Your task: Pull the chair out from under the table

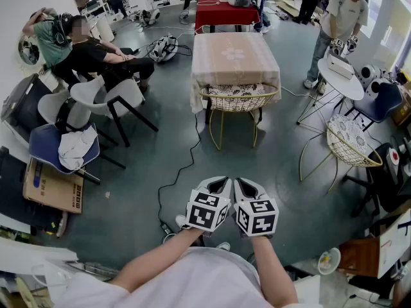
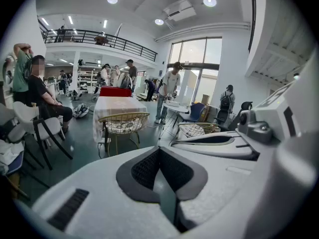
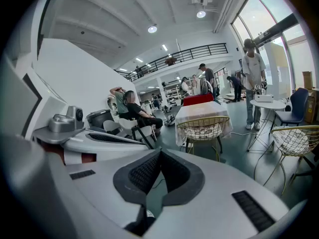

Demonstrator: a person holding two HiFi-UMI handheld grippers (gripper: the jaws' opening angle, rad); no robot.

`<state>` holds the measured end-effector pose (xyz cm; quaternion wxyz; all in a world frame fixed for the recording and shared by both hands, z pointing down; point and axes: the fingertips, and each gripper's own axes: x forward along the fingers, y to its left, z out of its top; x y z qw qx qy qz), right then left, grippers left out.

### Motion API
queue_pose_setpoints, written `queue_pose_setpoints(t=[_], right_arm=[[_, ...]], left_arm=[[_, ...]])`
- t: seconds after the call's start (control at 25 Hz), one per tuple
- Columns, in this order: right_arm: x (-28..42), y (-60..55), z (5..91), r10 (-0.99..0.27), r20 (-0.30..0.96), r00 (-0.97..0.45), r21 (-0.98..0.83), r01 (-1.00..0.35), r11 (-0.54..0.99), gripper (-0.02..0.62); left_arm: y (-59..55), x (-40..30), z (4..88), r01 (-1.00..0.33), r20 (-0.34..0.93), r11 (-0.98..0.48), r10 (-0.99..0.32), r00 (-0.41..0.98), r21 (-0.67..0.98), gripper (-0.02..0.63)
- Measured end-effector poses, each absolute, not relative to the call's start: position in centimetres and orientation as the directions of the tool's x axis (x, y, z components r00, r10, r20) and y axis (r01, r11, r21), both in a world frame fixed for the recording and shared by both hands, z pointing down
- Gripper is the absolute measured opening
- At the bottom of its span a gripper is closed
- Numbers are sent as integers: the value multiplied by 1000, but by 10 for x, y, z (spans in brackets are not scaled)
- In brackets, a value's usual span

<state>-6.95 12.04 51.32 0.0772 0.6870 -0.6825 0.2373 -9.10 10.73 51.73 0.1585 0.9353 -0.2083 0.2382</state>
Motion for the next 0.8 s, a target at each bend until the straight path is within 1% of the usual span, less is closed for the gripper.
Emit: queue_pose_setpoints(t=[0.52,0.8], right_arm=[[-59,128,512,-905,422,-56,-253,-966,-58,3],[-41,113,518,-899,434,-56,-258,-964,-65,3]], left_arm=[[110,-82,516,-456,528,-870,-303,794,186,3],[97,-62,523,-434,536,-880,-277,798,191,3]])
